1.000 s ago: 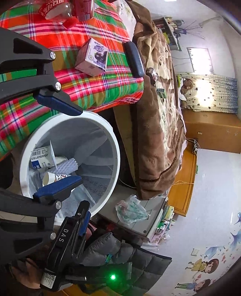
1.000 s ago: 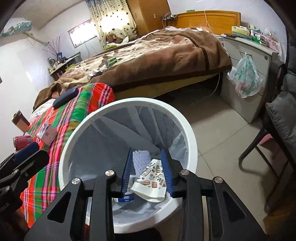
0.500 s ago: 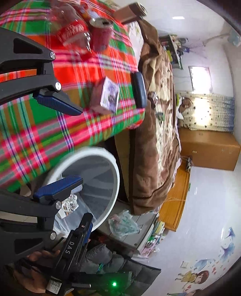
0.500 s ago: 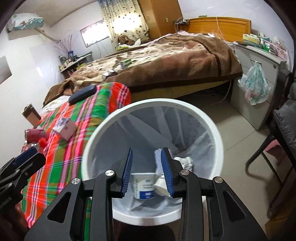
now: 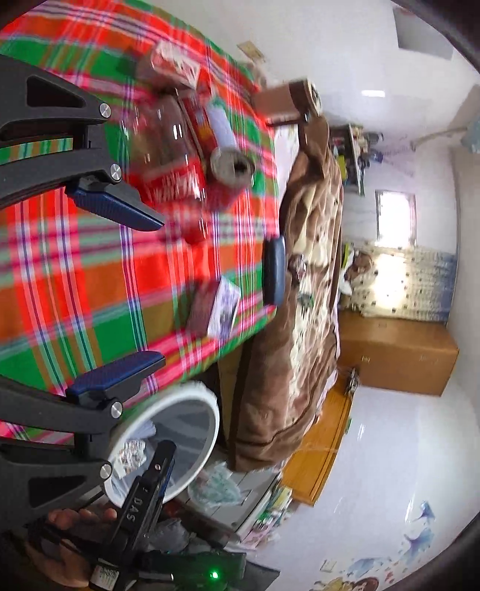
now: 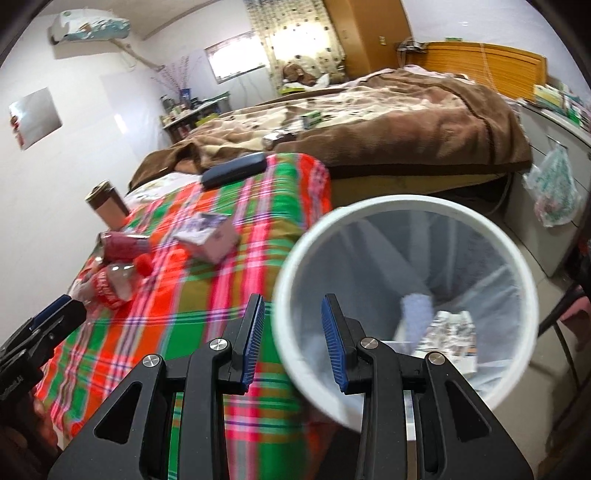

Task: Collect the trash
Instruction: 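Withdraw both tools from the wastebasket back toward the table, then grasp the Coca-Cola bottle with the right tool while the left tool grasps the strawberry milk carton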

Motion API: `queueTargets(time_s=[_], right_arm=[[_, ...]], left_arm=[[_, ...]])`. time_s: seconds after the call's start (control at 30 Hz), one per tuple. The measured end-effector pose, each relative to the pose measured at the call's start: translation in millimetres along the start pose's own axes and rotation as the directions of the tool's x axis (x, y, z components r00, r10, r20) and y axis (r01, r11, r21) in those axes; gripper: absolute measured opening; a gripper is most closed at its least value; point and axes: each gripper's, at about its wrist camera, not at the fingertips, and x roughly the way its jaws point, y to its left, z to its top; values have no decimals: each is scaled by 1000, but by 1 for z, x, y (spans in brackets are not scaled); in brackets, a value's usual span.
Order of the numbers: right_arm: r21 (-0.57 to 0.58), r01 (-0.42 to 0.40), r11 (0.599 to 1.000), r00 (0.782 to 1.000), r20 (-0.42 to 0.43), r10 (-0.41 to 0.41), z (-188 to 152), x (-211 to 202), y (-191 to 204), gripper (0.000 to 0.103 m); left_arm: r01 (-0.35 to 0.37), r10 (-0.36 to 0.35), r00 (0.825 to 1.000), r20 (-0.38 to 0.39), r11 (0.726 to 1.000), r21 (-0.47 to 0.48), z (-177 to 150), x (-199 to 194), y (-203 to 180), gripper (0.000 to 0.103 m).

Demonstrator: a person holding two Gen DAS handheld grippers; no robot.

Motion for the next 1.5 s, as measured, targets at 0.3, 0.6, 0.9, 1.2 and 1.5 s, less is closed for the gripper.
queueTargets(time_s=[0.3, 0.6, 0.9, 1.2, 1.5], right_arm=[[-55, -87, 995, 996, -34, 85, -2, 20, 59, 35], [-87, -186, 979, 979, -103, 177, -3, 44, 121, 48], [33, -258, 966, 952, -159, 260, -1, 75, 161, 62], [237, -226, 945, 946, -177, 271, 3, 104, 174, 64], [287, -131, 949, 956, -217, 197, 15, 128, 185, 67]], left_arm=[[-103, 104, 994, 13, 991, -81, -9, -22, 68, 67], [-189, 190, 982, -4, 971, -149, -14, -30, 139, 67], [-238, 238, 971, -21, 950, -201, -10, -28, 198, 69], [-237, 230, 971, -58, 947, -214, -4, -9, 232, 71], [-229, 214, 973, -88, 946, -228, 2, 9, 251, 71]])
